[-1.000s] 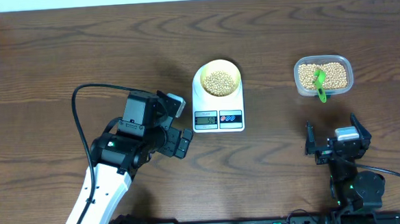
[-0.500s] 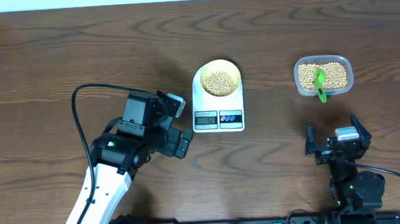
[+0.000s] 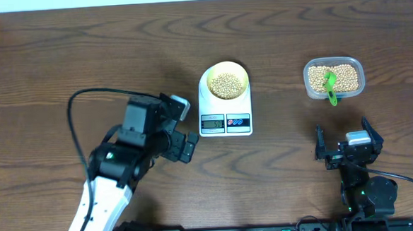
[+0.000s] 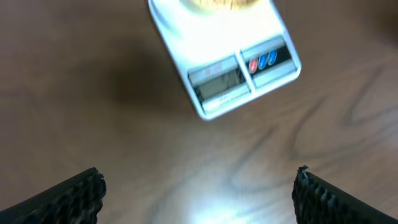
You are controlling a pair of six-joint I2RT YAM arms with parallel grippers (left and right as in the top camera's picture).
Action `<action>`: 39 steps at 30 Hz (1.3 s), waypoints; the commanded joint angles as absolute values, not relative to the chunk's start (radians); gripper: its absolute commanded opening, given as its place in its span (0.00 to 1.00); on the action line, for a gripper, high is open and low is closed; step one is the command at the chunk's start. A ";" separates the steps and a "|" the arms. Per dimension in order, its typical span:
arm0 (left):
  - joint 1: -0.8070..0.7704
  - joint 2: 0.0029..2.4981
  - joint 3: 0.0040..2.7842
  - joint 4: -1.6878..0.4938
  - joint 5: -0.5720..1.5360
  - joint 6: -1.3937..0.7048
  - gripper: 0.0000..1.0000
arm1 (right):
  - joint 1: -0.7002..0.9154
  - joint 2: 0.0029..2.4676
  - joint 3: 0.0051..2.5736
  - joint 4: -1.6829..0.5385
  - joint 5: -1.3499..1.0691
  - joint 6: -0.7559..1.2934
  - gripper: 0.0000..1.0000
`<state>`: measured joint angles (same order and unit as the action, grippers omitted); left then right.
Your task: Scoop item into bowl and weigh 50g on scale
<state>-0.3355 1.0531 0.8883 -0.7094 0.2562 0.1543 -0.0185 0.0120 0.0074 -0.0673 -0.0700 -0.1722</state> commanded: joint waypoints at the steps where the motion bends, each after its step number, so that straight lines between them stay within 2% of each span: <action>1: -0.331 0.976 0.887 -0.725 0.249 0.153 0.98 | -0.025 0.006 0.006 -0.072 -0.059 -0.158 0.99; 23: -0.054 0.583 0.860 -0.760 0.216 0.153 0.98 | -0.025 0.006 0.006 -0.072 -0.059 -0.158 0.99; 32: -0.007 0.362 0.740 -0.625 0.217 0.153 0.98 | -0.025 0.006 0.006 -0.072 -0.059 -0.158 0.99; 39: 0.033 0.310 0.649 -0.534 0.228 0.152 0.98 | -0.025 0.006 0.006 -0.072 -0.059 -0.158 0.99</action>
<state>0.0181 0.3244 0.6754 -0.5594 0.2298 0.1543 -0.0185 0.0116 0.0074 -0.0673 -0.0700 -0.1719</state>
